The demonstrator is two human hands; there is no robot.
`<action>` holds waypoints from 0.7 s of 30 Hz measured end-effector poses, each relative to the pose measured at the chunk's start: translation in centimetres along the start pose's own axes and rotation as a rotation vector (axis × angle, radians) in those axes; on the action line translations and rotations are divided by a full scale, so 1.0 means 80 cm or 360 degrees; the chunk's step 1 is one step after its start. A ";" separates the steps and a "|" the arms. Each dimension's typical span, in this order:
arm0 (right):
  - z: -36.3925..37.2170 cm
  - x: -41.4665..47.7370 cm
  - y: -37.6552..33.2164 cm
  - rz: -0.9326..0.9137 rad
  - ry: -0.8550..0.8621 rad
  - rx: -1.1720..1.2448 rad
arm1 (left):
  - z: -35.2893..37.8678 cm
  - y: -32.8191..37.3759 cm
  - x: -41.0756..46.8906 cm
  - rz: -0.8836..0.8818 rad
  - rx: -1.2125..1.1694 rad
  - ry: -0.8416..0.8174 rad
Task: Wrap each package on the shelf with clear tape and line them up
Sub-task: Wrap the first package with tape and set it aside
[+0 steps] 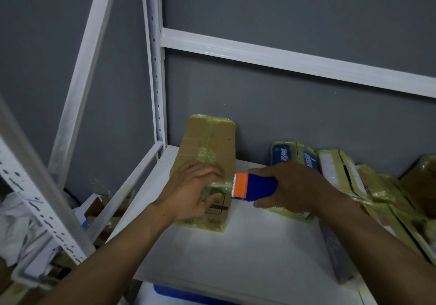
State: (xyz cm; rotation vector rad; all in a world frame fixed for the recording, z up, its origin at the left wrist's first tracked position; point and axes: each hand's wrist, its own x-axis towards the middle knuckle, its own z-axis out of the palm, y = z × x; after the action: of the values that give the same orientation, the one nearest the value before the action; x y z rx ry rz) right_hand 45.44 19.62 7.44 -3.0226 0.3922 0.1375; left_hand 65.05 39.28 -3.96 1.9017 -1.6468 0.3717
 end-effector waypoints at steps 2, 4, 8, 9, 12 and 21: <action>0.003 0.000 0.002 -0.0012 0.0009 0.0006 | 0.005 0.003 0.004 -0.0057 0.0029 0.0012; 0.007 0.000 0.004 -0.0003 0.0022 0.0023 | 0.006 0.002 0.007 -0.0043 0.0062 0.0041; 0.015 -0.002 0.006 -0.0025 0.0055 0.0162 | 0.008 -0.003 0.006 0.0050 0.0109 0.0170; 0.017 -0.003 0.005 -0.0023 0.0064 0.0203 | 0.009 -0.005 0.004 0.0067 0.0114 0.0191; 0.019 -0.007 0.006 -0.0025 0.0067 0.0228 | 0.012 -0.011 0.000 0.0132 0.0181 0.0207; 0.014 -0.029 0.006 -0.0065 0.0072 0.0380 | -0.009 -0.025 -0.014 0.0127 0.0008 0.0040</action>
State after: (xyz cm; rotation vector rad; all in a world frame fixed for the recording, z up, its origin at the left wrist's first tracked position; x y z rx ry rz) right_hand 42.99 19.82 6.56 -2.7995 0.3249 0.0179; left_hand 66.92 40.69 -4.53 1.8318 -1.7106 0.4308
